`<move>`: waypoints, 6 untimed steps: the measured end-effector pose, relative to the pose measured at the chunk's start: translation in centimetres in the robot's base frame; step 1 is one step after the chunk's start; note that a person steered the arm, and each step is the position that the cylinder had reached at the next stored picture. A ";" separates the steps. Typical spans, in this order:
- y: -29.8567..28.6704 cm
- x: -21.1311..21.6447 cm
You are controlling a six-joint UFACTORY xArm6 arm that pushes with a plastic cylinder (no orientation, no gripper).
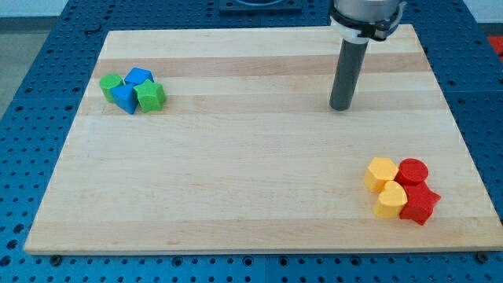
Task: Point your arm at the green circle
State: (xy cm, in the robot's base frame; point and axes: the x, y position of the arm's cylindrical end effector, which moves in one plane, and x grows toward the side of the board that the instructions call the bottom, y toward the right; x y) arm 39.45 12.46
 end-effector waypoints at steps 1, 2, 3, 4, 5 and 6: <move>0.0 -0.3; 0.0 -2.7; -0.1 -4.8; -1.7 -7.8; -5.4 -8.9; -8.2 -10.1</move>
State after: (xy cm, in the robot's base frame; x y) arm 29.38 4.26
